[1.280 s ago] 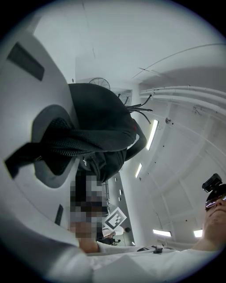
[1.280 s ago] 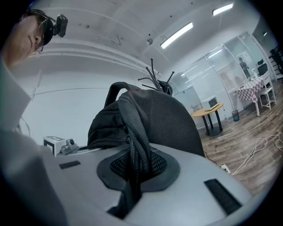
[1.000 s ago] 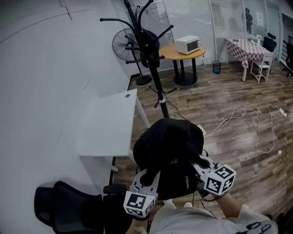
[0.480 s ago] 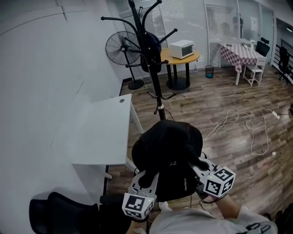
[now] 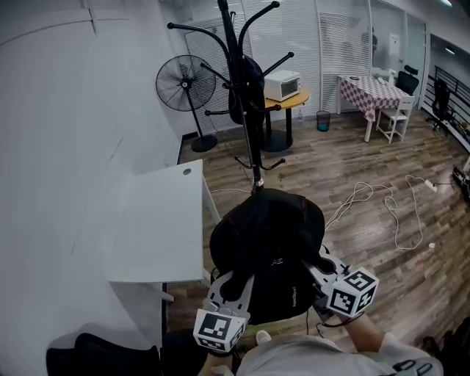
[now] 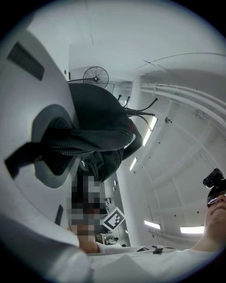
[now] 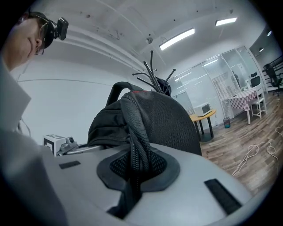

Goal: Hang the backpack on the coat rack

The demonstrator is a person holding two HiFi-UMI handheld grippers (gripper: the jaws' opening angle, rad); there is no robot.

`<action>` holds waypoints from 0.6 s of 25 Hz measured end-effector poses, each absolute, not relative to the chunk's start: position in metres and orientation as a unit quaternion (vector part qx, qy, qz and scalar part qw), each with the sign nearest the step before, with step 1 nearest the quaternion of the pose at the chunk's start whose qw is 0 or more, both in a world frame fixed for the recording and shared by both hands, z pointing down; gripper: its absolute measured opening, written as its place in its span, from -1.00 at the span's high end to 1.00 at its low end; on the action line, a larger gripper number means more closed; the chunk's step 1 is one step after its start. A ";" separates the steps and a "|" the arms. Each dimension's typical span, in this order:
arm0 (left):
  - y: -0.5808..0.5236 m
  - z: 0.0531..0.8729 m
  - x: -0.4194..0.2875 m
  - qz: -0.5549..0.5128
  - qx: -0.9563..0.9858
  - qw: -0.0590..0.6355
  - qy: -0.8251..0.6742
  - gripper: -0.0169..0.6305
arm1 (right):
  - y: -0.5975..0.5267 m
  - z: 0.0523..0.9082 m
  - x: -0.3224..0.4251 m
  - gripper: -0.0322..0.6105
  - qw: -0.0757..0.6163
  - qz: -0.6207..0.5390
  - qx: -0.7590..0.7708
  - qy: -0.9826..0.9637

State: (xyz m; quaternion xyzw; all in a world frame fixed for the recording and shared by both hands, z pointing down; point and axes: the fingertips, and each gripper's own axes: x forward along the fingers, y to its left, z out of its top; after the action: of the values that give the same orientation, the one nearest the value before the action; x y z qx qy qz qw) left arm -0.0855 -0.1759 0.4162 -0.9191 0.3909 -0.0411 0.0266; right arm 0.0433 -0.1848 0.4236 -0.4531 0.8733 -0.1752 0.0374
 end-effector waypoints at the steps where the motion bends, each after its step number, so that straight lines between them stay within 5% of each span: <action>1: -0.180 0.415 -0.090 -0.040 -0.920 0.028 0.388 0.84 | -0.188 0.423 0.039 0.80 0.038 -0.175 -0.456 0.872; 15: -0.223 0.396 -0.145 -0.029 -0.932 0.047 0.359 0.85 | -0.226 0.411 -0.018 0.80 0.034 -0.167 -0.478 0.862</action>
State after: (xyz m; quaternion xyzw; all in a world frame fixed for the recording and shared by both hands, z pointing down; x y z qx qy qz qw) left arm -0.1450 -0.2228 0.3964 -0.9317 0.3590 -0.0288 0.0467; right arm -0.0181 -0.2259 0.4106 -0.4782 0.8616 -0.1669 0.0342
